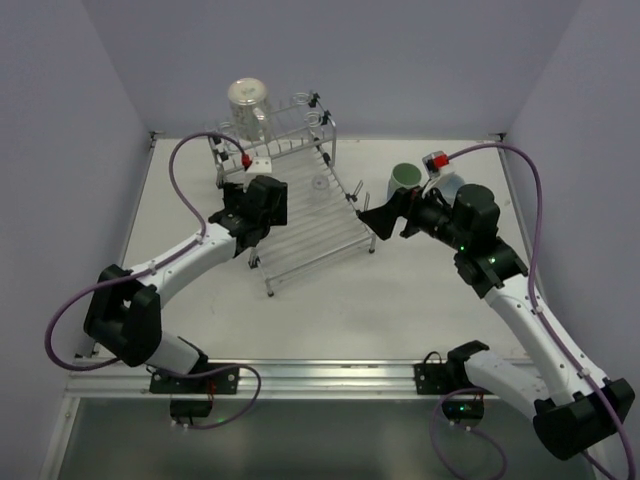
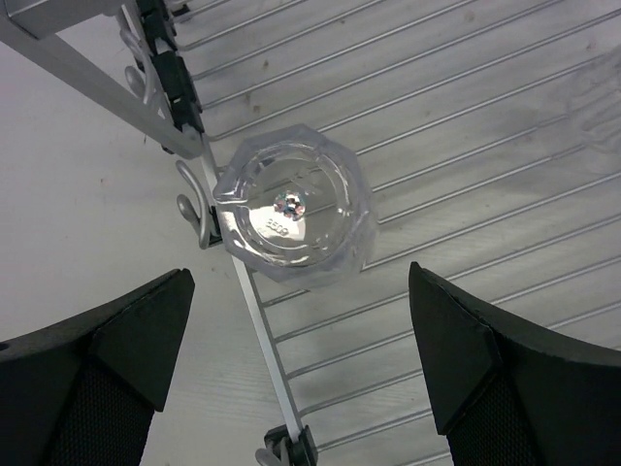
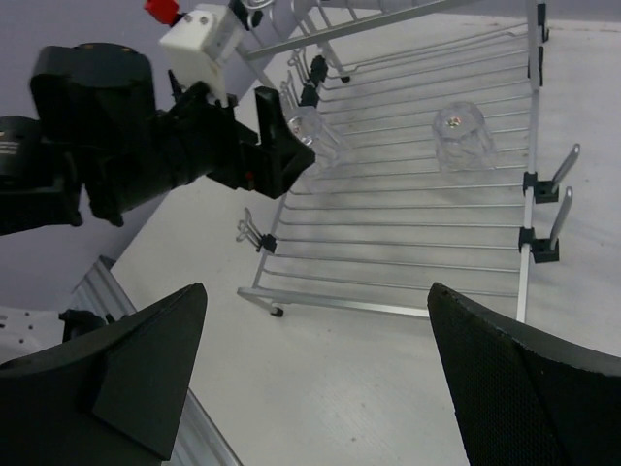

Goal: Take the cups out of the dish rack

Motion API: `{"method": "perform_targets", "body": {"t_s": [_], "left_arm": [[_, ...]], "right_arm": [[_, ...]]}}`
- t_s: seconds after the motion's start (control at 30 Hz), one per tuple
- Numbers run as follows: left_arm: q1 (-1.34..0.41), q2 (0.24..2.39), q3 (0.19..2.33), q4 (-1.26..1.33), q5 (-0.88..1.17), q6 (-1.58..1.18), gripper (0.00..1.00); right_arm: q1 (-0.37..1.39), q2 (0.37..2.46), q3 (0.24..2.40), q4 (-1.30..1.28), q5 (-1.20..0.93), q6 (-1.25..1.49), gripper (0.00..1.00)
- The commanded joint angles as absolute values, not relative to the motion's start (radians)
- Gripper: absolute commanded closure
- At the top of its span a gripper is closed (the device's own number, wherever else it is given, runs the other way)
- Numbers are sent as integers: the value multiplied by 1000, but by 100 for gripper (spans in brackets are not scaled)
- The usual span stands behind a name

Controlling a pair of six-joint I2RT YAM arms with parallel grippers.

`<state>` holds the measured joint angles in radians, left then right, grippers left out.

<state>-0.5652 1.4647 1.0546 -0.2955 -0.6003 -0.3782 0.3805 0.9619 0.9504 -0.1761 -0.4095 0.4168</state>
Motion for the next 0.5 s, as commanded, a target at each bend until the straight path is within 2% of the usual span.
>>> {"method": "perform_targets", "body": {"t_s": [0.0,0.47], "left_arm": [[-531,1492,1081,-173,-653,-371,0],[-468,1623,1127,-71,-569,-279,0]], "right_arm": [[409,943,939,-64,-453,445,1],[449,952,957,-83,-463,425,1]]}}
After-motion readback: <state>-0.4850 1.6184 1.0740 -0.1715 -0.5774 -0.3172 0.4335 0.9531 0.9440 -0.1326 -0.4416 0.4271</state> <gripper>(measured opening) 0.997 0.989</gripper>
